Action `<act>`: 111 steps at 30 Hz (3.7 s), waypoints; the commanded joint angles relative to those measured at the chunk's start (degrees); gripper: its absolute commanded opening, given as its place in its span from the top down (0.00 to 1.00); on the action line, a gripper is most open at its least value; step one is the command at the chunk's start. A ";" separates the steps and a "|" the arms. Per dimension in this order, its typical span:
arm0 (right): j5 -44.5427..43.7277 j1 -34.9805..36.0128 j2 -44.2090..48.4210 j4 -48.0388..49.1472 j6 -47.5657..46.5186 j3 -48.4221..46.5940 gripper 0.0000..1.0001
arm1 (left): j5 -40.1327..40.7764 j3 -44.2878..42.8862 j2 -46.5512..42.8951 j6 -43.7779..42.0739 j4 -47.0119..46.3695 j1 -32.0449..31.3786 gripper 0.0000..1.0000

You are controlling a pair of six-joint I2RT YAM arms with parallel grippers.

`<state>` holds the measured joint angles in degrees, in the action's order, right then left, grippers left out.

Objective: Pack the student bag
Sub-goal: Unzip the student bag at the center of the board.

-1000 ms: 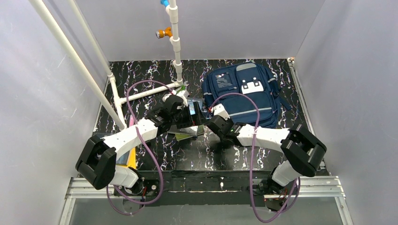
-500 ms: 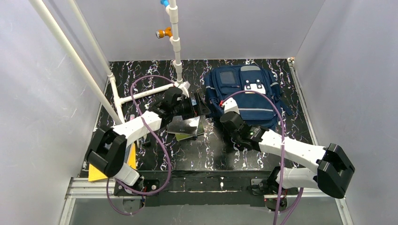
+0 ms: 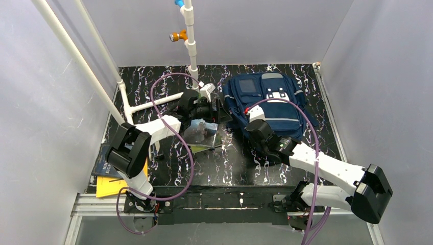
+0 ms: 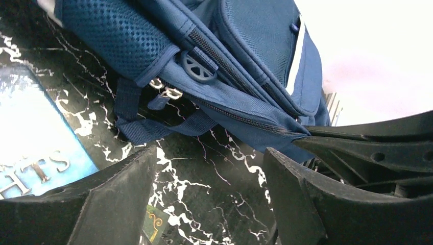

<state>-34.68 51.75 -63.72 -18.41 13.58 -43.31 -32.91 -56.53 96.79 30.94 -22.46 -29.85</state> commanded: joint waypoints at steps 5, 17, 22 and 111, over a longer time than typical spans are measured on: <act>-0.72 -1.18 3.12 3.32 1.27 -3.36 0.99 | -5.24 -4.38 5.34 -11.34 -3.33 -0.13 0.33; 0.63 -1.91 3.74 3.82 1.31 -3.82 0.99 | -5.43 1.28 11.08 -18.86 -24.35 -0.48 0.35; 0.33 -1.91 3.67 3.31 0.92 -4.99 0.99 | -4.97 0.66 14.75 -16.36 -31.89 -0.77 0.40; 9.51 1.13 -11.27 1.55 54.62 1.79 0.47 | -9.75 14.41 -15.88 13.87 10.05 -3.64 0.18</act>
<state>-18.37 50.65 -71.07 -18.44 69.23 -37.39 -45.58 -42.48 87.11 50.96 -20.10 -33.45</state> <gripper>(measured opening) 0.526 0.815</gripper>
